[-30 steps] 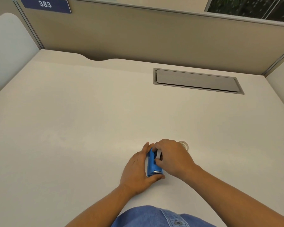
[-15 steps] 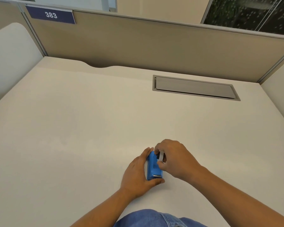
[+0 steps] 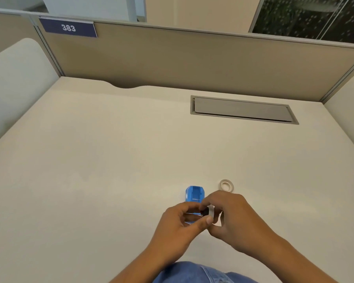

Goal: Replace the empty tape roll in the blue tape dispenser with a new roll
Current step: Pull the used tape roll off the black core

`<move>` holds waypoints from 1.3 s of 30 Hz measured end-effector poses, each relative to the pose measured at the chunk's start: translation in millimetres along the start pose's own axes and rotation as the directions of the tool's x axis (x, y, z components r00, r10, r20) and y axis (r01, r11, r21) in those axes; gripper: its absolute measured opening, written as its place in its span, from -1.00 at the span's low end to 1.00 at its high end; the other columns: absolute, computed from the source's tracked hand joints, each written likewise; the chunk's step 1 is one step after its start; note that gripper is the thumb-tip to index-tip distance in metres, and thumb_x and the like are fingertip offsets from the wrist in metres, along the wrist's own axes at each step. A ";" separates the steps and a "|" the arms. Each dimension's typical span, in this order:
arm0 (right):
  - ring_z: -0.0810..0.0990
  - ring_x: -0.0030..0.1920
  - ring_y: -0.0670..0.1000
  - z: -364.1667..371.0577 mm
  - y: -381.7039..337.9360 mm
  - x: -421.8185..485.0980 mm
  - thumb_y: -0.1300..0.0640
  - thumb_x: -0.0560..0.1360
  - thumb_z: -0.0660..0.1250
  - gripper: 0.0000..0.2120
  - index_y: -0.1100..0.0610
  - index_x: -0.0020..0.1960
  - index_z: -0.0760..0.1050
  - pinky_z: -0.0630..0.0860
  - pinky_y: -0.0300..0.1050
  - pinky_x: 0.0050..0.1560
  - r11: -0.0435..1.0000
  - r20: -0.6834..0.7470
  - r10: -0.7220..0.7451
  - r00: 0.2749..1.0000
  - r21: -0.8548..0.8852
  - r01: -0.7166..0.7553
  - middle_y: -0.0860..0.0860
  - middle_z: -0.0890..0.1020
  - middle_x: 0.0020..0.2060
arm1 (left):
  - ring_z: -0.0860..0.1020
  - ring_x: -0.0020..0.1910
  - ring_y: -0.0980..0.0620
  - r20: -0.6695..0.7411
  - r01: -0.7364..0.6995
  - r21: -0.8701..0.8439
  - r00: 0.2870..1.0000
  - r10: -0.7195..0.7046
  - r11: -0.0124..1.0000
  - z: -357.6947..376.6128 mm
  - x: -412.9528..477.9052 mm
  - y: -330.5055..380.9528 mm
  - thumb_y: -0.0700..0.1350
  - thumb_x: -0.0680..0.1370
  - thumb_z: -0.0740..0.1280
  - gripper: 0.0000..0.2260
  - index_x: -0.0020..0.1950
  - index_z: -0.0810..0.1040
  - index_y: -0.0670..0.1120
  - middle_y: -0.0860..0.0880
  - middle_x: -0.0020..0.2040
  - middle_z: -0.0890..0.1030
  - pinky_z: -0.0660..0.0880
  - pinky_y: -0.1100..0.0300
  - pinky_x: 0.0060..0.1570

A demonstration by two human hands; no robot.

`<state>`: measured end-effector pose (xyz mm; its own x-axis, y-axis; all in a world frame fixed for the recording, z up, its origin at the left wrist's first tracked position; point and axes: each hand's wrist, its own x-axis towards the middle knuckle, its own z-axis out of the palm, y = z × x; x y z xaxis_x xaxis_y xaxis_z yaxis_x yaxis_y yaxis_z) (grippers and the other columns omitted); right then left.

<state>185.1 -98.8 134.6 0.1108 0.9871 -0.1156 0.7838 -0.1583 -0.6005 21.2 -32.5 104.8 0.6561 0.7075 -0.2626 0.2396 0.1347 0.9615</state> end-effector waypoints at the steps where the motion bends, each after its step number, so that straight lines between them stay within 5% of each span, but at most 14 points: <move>1: 0.57 -0.15 -0.15 -1.2 -2.4 -2.5 0.02 0.31 0.36 -0.74 -0.18 -0.01 0.50 0.43 -0.38 -0.26 1.000 -0.010 -0.008 1.000 0.013 0.008 -0.21 0.60 -0.16 | 0.68 -0.03 0.15 -0.006 0.003 -0.021 1.000 -0.003 1.000 0.7 -1.3 3.3 0.04 0.45 0.49 -0.82 0.05 0.66 0.15 0.16 -0.01 0.73 0.57 0.32 -0.11; 8: 0.61 -0.25 -0.17 -7.8 -9.4 -19.4 -0.10 0.30 0.50 -0.56 -0.28 0.14 0.47 0.43 -0.42 -0.32 0.981 -0.086 0.051 0.995 0.190 -0.034 -0.37 0.59 -0.01 | 0.71 -0.16 0.03 -0.050 0.084 -0.200 0.994 -0.095 0.976 2.7 -8.7 12.2 -0.14 0.42 0.54 -0.85 -0.06 0.71 0.05 0.01 -0.12 0.76 0.59 0.29 -0.21; 12: 0.49 -0.45 -0.17 -7.2 -9.1 -32.1 -0.18 0.22 0.57 -0.44 -0.31 0.17 0.49 0.47 -0.36 -0.37 0.944 -0.125 0.136 0.983 0.316 -0.090 -0.37 0.60 -0.12 | 0.72 -0.10 -0.05 -0.046 0.081 -0.311 0.994 -0.100 0.947 8.3 -13.6 19.4 -0.09 0.38 0.56 -0.85 -0.08 0.72 0.06 -0.06 -0.16 0.76 0.63 0.21 -0.16; 17: 0.64 -0.17 -0.07 -8.3 -12.4 -43.2 0.02 0.28 0.56 -0.54 -0.26 0.12 0.57 0.56 -0.29 -0.34 0.907 -0.191 0.148 0.970 0.418 -0.056 -0.20 0.67 -0.05 | 0.71 -0.02 -0.13 0.001 0.094 -0.404 0.995 -0.102 0.910 10.4 -19.0 28.4 0.08 0.29 0.52 -0.70 -0.03 0.71 0.01 -0.12 -0.05 0.75 0.64 0.09 -0.05; 24: 0.66 -0.15 -0.06 -14.6 -21.5 -50.4 -0.05 0.25 0.54 -0.55 -0.27 0.12 0.58 0.53 -0.36 -0.32 0.896 -0.221 0.124 0.967 0.444 -0.013 -0.16 0.68 -0.04 | 0.70 -0.06 -0.08 0.006 0.050 -0.332 0.999 -0.051 0.942 6.1 -28.6 38.3 0.02 0.31 0.56 -0.70 -0.01 0.71 -0.01 -0.09 -0.06 0.75 0.60 0.23 -0.15; 33: 0.66 -0.13 -0.05 -16.2 -25.5 -49.1 -0.10 0.23 0.54 -0.53 -0.29 0.13 0.59 0.56 -0.32 -0.28 0.892 -0.193 0.111 0.975 0.452 -0.012 -0.20 0.66 -0.02 | 0.68 0.02 -0.10 -0.001 0.067 -0.332 0.997 -0.071 0.941 3.4 -31.4 39.9 0.07 0.30 0.51 -0.62 0.06 0.71 -0.03 -0.09 -0.02 0.75 0.62 0.05 0.06; 39: 0.65 -0.15 -0.06 -15.2 -26.3 -48.2 0.08 0.26 0.60 -0.51 -0.27 0.12 0.61 0.55 -0.35 -0.27 0.885 -0.159 0.109 0.981 0.466 -0.023 -0.19 0.66 -0.04 | 0.69 -0.03 -0.09 0.002 0.064 -0.346 0.998 -0.068 0.936 1.1 -32.1 40.5 0.00 0.29 0.52 -0.65 0.02 0.72 -0.07 -0.13 -0.05 0.75 0.60 0.17 -0.02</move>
<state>168.5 -141.9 168.0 0.2915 0.9551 -0.0527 0.4062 -0.1735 -0.8971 10.7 -50.5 152.1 0.6394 0.6957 -0.3272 0.0189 0.4113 0.9113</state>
